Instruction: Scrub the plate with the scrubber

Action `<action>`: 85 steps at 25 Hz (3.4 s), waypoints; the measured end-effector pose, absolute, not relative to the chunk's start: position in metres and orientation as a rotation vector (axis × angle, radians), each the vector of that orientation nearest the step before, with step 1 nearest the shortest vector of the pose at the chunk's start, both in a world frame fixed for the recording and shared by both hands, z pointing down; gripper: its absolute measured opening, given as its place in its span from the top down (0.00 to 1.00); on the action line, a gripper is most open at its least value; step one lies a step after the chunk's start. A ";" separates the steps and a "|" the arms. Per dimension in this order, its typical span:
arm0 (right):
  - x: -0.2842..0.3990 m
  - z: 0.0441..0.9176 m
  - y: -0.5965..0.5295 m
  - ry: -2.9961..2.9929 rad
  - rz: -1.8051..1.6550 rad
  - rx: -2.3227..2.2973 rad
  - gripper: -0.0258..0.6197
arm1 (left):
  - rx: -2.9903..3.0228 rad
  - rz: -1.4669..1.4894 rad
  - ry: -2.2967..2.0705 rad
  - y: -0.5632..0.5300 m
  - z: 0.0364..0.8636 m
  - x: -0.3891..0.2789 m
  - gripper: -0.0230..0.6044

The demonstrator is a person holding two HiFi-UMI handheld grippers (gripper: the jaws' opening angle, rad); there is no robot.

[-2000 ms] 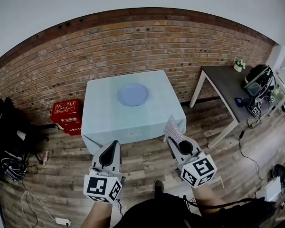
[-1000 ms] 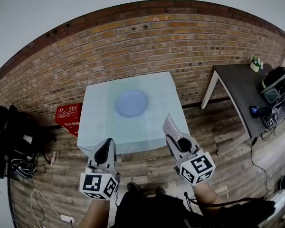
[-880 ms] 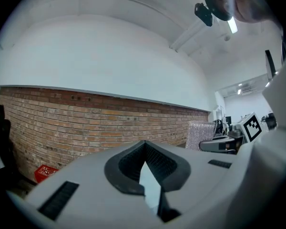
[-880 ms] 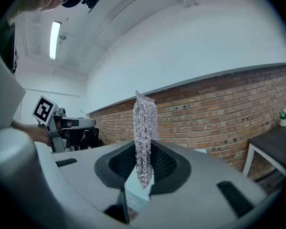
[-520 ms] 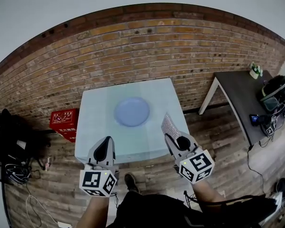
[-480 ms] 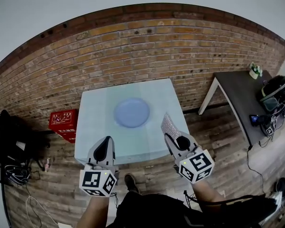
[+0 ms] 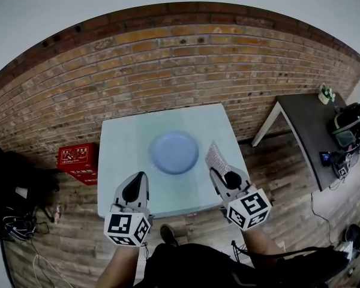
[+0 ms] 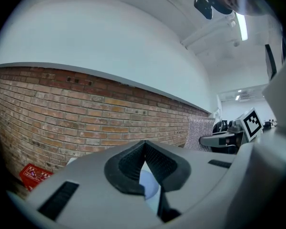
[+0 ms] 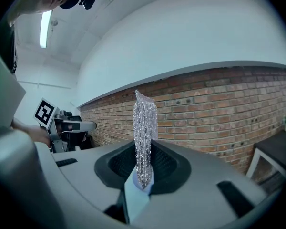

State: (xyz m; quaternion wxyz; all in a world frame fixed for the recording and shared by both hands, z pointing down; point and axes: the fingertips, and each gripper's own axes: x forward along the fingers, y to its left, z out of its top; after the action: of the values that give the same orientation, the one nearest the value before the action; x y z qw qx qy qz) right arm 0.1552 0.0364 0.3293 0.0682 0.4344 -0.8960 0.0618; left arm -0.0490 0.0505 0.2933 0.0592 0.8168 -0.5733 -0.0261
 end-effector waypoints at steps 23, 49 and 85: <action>0.082 0.391 -0.107 -2.545 0.300 1.273 0.84 | 2.376 0.057 -1.552 -0.090 0.383 -0.104 0.94; 0.044 0.543 -0.217 -2.423 0.288 0.808 0.84 | 1.890 0.332 -1.551 -0.130 0.576 -0.090 0.84; -0.040 0.623 -0.216 -2.406 0.395 0.577 0.81 | 1.890 0.410 -1.520 -0.133 0.616 -0.076 0.84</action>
State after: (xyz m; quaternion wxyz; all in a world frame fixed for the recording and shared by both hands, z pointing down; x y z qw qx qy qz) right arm -0.0398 -0.2155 0.6229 0.3126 0.2187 -0.9122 0.1497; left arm -0.0761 -0.1334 0.6159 0.3342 0.7241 -0.5825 0.1570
